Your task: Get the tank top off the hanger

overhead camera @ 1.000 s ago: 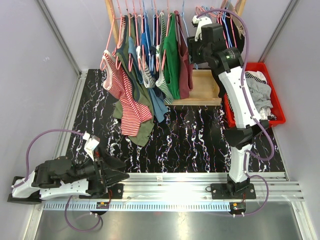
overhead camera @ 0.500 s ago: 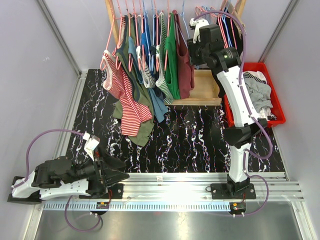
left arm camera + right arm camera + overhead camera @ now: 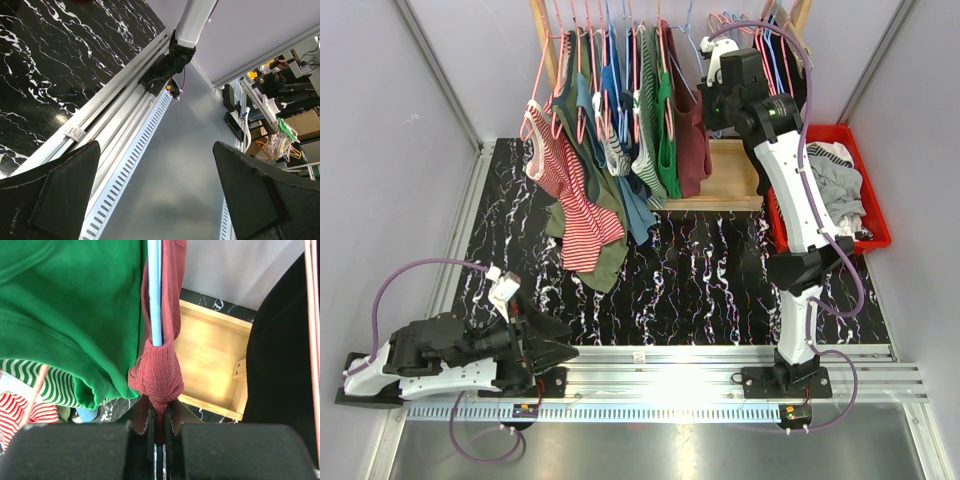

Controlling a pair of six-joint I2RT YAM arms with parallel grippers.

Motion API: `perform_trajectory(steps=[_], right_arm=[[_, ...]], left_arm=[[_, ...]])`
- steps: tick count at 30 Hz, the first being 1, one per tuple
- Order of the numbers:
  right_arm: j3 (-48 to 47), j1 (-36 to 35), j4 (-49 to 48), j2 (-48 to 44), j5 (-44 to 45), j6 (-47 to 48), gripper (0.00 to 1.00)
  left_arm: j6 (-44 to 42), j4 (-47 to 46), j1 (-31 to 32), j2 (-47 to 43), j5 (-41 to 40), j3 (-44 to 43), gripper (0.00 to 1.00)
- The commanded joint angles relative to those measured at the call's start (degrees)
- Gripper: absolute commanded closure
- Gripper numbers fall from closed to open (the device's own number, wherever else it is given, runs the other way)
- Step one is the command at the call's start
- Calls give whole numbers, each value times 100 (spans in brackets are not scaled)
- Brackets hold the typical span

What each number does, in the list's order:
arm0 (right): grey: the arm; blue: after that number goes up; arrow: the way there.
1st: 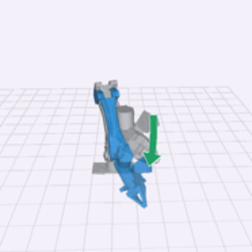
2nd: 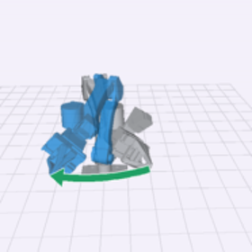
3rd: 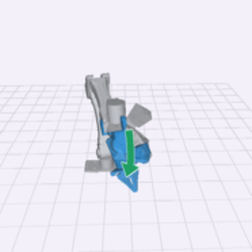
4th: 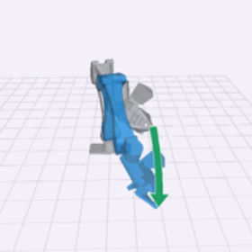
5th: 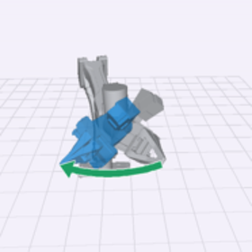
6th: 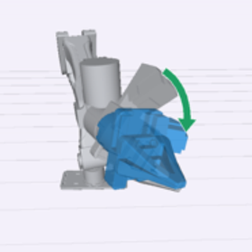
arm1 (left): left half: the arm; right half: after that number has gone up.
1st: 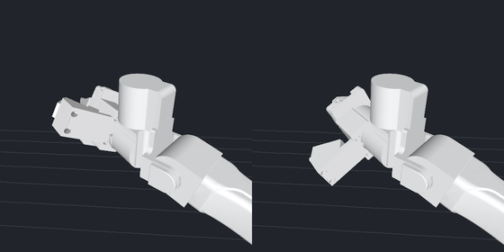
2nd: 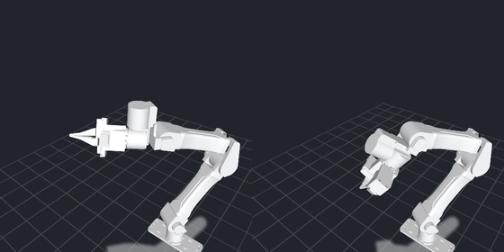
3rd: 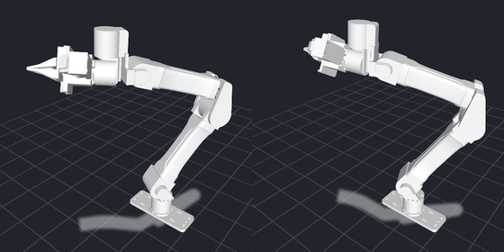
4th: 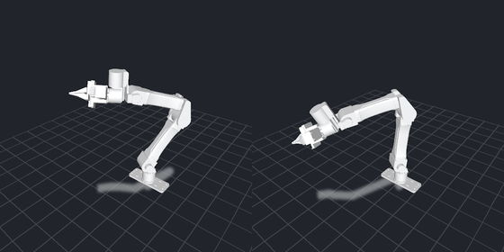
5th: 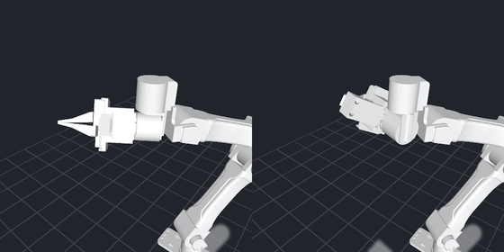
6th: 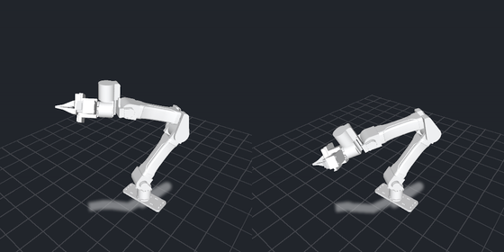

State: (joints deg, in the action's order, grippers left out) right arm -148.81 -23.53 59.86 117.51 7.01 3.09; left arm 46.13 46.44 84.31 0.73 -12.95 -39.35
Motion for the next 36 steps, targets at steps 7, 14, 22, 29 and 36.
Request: perform_trajectory(steps=[7,14,22,29,36], right_arm=[[790,252,-1597,-1299,107,-546,100],[766,279,-1557,-1574,91,-608,100],[2917,270,-1793,-3127,-383,-845,100],[5501,270,-2276,-5649,-1192,-1205,100],[6759,279,-1803,-8074,-2577,-1566,100]], left_arm=[[-69,-196,24,-539,-173,-195,1],[-78,-126,24,-513,-217,-283,1],[-166,-187,24,-346,-243,-354,1],[-403,-301,33,93,-305,-468,1],[-727,-398,33,857,-410,-661,1]])
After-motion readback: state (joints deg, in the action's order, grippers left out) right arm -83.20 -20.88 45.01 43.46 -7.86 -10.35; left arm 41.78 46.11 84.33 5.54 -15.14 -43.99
